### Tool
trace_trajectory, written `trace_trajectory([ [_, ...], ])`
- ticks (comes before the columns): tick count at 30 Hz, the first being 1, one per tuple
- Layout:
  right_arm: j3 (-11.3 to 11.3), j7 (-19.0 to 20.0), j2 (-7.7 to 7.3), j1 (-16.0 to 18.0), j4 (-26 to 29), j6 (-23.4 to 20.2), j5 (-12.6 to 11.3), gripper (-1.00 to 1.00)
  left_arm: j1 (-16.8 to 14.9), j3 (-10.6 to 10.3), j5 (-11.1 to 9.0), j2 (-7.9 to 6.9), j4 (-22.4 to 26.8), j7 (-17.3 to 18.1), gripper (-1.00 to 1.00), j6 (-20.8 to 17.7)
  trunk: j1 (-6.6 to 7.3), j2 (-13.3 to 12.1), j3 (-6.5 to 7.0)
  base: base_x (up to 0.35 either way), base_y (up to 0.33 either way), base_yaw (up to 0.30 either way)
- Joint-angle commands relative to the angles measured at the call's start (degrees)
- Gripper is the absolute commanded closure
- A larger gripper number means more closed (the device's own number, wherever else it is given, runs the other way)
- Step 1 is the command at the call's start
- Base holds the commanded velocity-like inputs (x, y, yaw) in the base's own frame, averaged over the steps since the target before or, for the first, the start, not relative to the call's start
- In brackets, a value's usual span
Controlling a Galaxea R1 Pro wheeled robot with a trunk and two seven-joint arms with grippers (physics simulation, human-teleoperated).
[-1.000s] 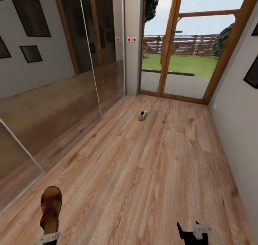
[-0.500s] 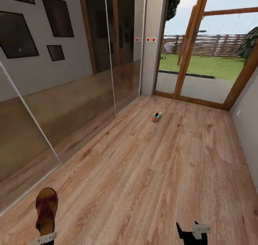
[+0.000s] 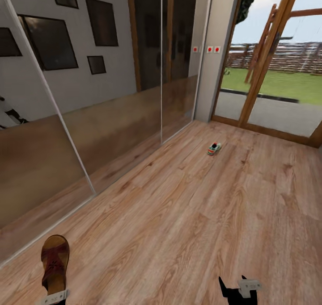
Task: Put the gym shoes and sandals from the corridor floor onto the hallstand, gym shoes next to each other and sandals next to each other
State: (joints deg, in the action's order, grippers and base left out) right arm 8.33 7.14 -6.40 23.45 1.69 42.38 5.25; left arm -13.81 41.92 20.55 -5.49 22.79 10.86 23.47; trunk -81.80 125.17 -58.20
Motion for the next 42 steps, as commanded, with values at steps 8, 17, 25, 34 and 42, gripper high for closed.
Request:
trace_trajectory([
  [8, 0.5, 0.2, -0.01, 0.0, 0.0, 0.2, 0.5, -1.00, -0.1, 0.5, 0.2, 0.04, 0.0, 0.5, 1.00, 0.4, 0.01, 0.0, -0.04, 0.000, 0.000, 0.279],
  [17, 0.5, 0.2, -0.01, 0.0, 0.0, 0.2, 0.6, -1.00, -0.1, 0.5, 0.2, 0.05, -0.1, 0.6, 1.00, 0.4, 0.01, 0.0, -0.04, 0.000, 0.000, 0.279],
  [25, 0.5, 0.2, -0.01, 0.0, 0.0, 0.2, 0.6, -1.00, -0.1, 0.5, 0.2, 0.05, 0.0, 0.6, 1.00, 0.5, 0.01, 0.0, -0.04, 0.000, 0.000, 0.279],
  [34, 0.5, 0.2, -0.01, 0.0, 0.0, 0.2, 0.6, -1.00, -0.1, 0.4, 0.3, 0.01, 0.0, 0.6, 1.00, 0.5, 0.01, 0.0, -0.04, 0.051, -0.096, 0.279],
  [42, 0.5, 0.2, -0.01, 0.0, 0.0, 0.2, 0.6, -1.00, -0.1, 0.5, 0.2, -0.03, 0.0, 0.6, 1.00, 0.5, 0.01, 0.0, -0.04, 0.109, -0.155, 0.279],
])
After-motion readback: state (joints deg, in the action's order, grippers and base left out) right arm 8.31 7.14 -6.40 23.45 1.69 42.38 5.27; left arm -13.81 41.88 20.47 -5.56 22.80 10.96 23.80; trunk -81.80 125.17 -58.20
